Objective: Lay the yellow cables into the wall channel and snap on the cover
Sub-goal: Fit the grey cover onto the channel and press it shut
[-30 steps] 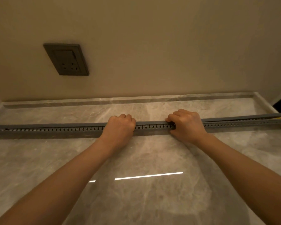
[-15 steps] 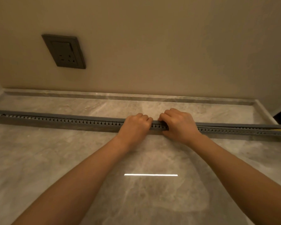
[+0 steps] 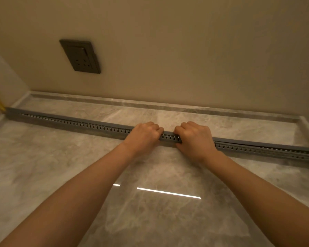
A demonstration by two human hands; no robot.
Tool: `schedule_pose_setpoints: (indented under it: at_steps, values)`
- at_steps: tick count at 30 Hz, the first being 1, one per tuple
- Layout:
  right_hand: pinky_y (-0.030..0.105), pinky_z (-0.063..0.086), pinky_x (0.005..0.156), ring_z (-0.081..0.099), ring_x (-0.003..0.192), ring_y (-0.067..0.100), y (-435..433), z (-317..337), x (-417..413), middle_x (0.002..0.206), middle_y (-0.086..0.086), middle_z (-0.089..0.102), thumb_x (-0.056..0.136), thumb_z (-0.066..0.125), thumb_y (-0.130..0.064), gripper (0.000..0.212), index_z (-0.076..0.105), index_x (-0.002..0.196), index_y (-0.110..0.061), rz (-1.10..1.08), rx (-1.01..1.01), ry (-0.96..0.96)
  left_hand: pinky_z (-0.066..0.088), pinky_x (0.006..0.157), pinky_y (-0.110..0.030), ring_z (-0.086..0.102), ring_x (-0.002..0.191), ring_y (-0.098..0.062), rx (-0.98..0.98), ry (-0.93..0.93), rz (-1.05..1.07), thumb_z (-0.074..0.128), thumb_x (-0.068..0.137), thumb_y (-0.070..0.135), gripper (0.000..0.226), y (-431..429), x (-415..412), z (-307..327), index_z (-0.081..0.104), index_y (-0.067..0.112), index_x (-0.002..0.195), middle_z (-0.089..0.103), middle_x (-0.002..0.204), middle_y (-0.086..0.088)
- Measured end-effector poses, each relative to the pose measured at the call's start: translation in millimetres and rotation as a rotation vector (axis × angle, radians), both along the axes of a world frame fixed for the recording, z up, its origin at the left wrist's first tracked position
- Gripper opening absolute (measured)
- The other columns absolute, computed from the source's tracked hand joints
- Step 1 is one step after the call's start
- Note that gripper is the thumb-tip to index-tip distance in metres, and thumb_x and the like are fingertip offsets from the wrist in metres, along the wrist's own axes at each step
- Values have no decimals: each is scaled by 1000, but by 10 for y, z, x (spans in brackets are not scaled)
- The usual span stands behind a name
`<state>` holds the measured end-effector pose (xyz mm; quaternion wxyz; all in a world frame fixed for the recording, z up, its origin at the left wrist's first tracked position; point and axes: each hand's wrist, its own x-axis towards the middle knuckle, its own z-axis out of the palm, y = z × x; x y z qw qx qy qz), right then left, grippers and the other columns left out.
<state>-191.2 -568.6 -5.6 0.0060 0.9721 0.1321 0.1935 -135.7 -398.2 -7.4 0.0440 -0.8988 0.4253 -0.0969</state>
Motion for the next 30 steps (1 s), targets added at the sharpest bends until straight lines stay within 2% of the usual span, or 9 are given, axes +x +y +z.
schedule_pose_setpoints:
  at_steps: [5,9,15,17,19,21,23,26,30]
  values:
    - [28,31,52,60,67,30,-10,23,27,70,8,65,67,71,-14,13,68,79,-9,1,16,62,41,75,-34,53,104,-23,-22,47,11,45,94,28,31,15,-1,7,53,11,118,61,112,-6]
    - [28,28,57,60,82,28,-19,9,11,85,7,66,77,62,-21,19,67,93,-12,13,-11,90,41,70,-33,53,102,-23,-34,20,28,47,92,25,28,6,-40,14,54,10,115,59,110,-7]
    - [23,35,42,58,53,26,9,49,-64,57,5,62,59,79,-13,13,69,68,-10,-5,21,30,34,63,-29,55,93,-21,-60,-15,126,50,89,20,15,-271,-223,38,57,12,99,61,99,-4]
    - [21,32,41,57,49,25,9,42,-86,54,4,61,57,80,-12,14,68,64,-10,5,43,12,36,56,-27,60,80,-16,-19,-53,167,66,80,26,13,-345,-312,55,64,16,87,65,84,0]
    - [21,33,40,57,49,25,8,28,-105,53,4,61,57,81,-12,15,67,64,-10,18,62,5,37,42,-22,60,55,-9,66,-125,162,83,58,33,21,-372,-362,75,66,22,64,63,58,6]
    - [23,36,40,58,51,24,4,12,-131,55,4,62,59,80,-14,14,69,67,-11,30,64,4,36,37,-19,56,45,-5,92,-177,159,86,51,35,25,-368,-362,53,64,23,55,59,48,8]
    - [23,36,41,59,54,24,-4,2,-161,59,4,64,63,79,-16,13,70,72,-12,28,56,12,38,42,-19,58,52,-4,113,-214,133,81,61,36,20,-355,-371,54,66,24,64,62,56,8]
    - [28,38,48,62,69,26,-43,-22,-193,73,5,67,75,70,-18,14,70,87,-12,28,75,31,39,61,-27,61,87,-16,134,-149,149,49,94,24,17,-373,-340,-13,58,12,102,65,96,-2]
    - [33,41,64,56,94,23,-144,-62,-237,100,4,64,88,53,-14,26,61,113,-15,46,90,91,39,66,-30,58,96,-21,120,-138,162,43,96,21,19,-382,-328,-30,52,10,109,62,106,-5]
